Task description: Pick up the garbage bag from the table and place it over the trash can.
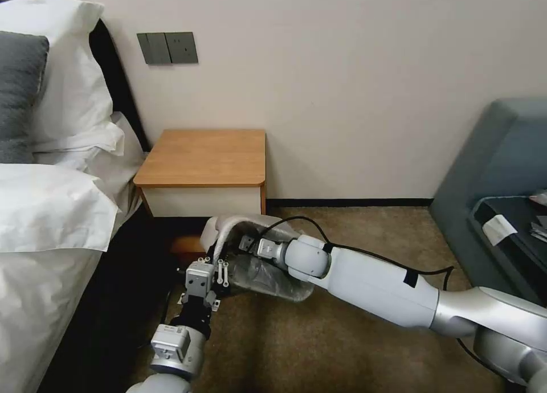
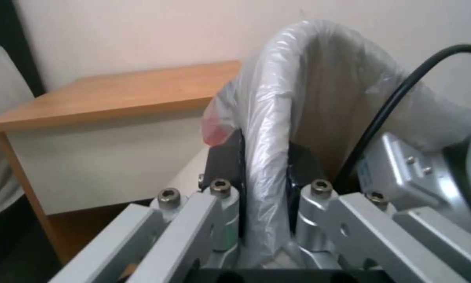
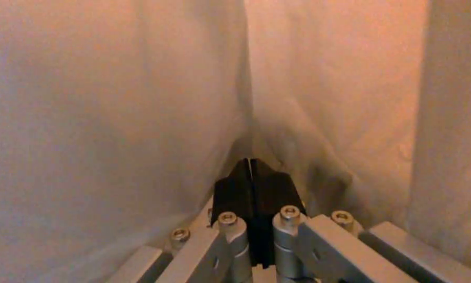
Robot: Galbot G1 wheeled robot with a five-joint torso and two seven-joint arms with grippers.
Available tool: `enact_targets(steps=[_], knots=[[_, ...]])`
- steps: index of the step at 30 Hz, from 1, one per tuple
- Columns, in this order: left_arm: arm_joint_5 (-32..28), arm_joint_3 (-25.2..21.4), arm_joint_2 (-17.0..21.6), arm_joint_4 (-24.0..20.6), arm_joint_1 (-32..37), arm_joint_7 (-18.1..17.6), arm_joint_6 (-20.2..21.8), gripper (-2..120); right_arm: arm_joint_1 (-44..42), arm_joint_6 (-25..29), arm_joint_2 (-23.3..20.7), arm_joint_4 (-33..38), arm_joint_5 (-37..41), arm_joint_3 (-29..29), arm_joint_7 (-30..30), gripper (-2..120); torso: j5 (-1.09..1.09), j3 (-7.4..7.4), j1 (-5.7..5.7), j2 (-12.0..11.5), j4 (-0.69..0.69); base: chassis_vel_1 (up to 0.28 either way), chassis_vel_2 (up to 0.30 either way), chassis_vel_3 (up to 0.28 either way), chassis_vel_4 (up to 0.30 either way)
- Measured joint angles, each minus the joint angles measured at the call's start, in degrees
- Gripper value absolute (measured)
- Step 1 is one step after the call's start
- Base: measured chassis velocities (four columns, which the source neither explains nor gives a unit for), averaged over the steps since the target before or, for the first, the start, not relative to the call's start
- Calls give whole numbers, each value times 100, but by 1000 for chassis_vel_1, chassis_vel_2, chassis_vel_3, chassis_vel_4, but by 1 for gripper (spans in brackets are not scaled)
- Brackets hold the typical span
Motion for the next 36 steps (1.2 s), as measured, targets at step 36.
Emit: enact_targets(steps=[36], knots=[[-3375,-379,15,376,-379,-1442,1986,9,-4492,1737,-1612,4232,1128,4877,922,28,-1,-1,0,0,1,0,0,0,0]])
